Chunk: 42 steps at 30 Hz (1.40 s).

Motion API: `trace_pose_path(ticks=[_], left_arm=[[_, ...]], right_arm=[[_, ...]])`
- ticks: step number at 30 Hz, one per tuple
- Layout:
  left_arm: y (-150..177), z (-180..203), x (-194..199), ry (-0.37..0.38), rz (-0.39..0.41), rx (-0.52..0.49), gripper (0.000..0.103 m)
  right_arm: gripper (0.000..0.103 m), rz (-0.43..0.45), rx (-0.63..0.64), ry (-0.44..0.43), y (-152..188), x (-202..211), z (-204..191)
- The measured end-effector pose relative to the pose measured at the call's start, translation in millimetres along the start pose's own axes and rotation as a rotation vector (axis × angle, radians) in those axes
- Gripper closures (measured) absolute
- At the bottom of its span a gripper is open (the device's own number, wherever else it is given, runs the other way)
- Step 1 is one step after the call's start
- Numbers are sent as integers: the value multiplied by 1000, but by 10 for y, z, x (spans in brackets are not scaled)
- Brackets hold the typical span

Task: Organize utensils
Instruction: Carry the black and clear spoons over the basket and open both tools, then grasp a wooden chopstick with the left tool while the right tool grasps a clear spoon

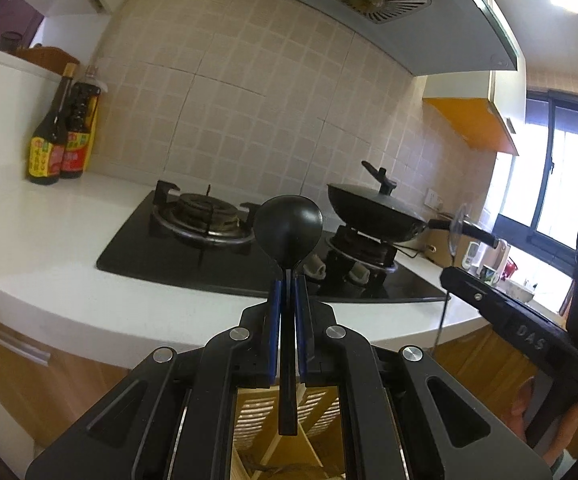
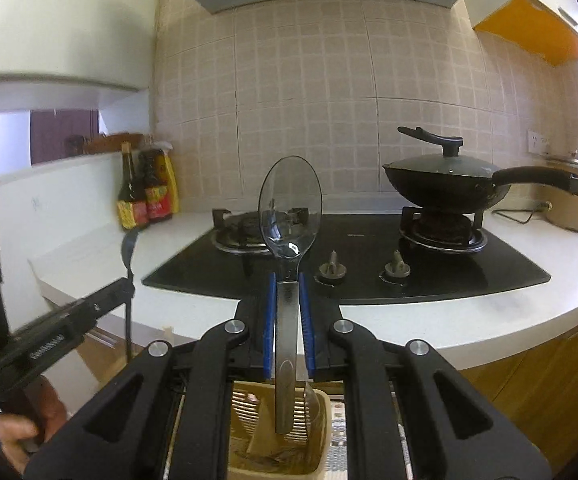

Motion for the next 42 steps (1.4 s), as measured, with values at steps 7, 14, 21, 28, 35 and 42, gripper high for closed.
trace_pose_path(ticks=[7,14,21,28,35,42], left_arm=[[136,-61,-31,24,-25,11,98],[163,-80,111,52,-42,30,82],[165,-71,415,63,-64,48,67],[157,-29,836,75,-84,60,63],[394,21,1190,24,-214,14,61],[878,-66,1358,-53,-419,-31,61]], right_arm=[[93,-42,-14,-15,185,-58,32],[89,-100,-44,-71,239,99,55],[62,-155,-109,-119,309,425,90],[62,-232,-114,-87,371,810,10],[62,-436,-79,-49,692,1024,-183],[62,-627,-88,-60,1262,1039,-342]])
Point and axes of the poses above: each gripper's, at about its wrist camera, not at the fingertips, and x roughly against the way its jaws point, z to its right, y to its underside, the point moved 4 cm from there along -x, roughly the way its jaws point, and after that the axes turned 2 degrees about -y, right-handed, at the moved point
